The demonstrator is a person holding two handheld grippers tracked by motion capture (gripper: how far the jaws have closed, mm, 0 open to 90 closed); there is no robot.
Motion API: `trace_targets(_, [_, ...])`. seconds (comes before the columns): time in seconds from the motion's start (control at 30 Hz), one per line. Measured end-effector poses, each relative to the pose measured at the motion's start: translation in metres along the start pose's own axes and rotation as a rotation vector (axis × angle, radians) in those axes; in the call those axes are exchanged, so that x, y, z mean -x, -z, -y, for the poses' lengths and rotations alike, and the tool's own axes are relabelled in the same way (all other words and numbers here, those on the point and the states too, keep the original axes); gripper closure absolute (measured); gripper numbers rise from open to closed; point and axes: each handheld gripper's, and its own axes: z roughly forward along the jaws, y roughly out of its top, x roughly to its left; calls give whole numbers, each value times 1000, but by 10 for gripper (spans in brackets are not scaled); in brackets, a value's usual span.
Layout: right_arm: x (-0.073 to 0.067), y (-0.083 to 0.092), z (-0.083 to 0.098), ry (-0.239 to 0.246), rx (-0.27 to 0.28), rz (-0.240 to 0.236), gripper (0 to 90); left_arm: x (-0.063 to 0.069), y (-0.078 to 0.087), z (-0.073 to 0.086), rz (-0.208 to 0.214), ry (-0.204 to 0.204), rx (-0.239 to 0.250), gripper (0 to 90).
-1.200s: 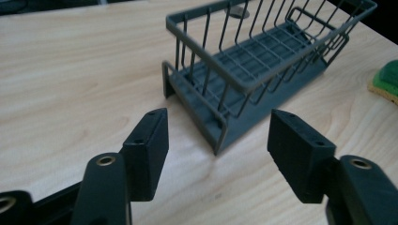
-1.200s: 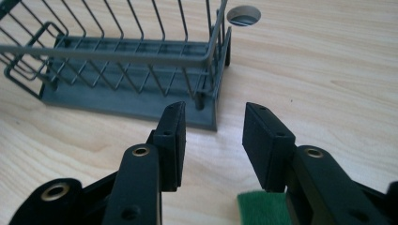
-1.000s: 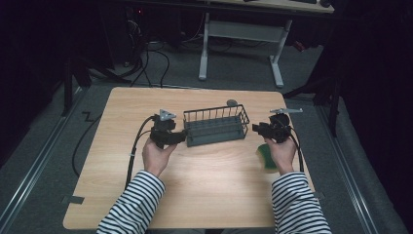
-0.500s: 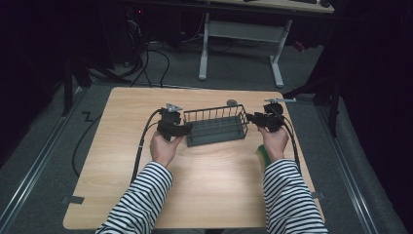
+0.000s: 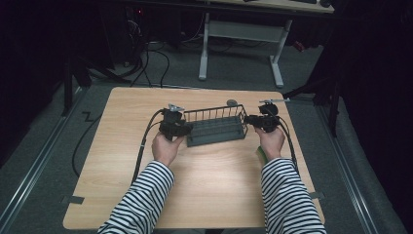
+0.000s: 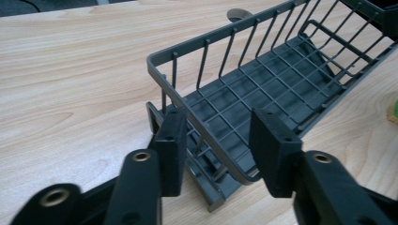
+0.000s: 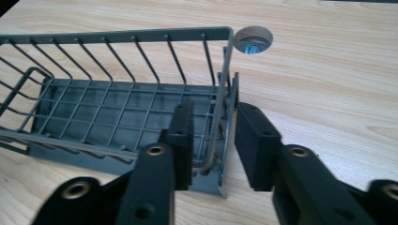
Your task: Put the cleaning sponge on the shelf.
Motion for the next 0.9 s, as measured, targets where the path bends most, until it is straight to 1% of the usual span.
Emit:
trace_targets(0.07, [-2, 0, 0, 11, -4, -10, 746, 0, 0, 0, 3, -1, -6, 623])
trace_targets(0.17, [-4, 1, 1, 17, -11, -1, 755, -1, 2, 1, 6, -9, -16, 652])
trace_targets(0.27, [-4, 3, 1, 17, -27, -4, 767, -1, 5, 4, 14, -5, -11, 662])
trace_targets(0.4, [-7, 6, 3, 39, -42, -6, 769, -1, 10, 9, 26, 1, -8, 663])
trace_targets(0.5, [-9, 8, 7, 38, -43, -23, 774, -1, 14, 11, 32, -7, -11, 664])
trace_targets(0.57, [-10, 10, 11, 36, -33, -41, 775, 0, 21, 15, 30, -28, -15, 672])
trace_targets(0.63, [-11, 12, 14, 36, -38, -52, 775, 1, 24, 18, 34, -33, -16, 674])
trace_targets(0.73, [-16, 14, 16, 62, -54, -46, 776, 1, 30, 22, 31, -44, -21, 675])
trace_targets(0.83, [-22, 18, 19, 80, -66, -37, 775, 2, 36, 26, 41, -41, -15, 686])
trace_targets(0.87, [-23, 19, 20, 86, -63, -43, 773, 2, 38, 28, 41, -44, -12, 686])
trace_targets(0.9, [-23, 20, 22, 81, -59, -55, 773, 2, 40, 29, 44, -45, -14, 685])
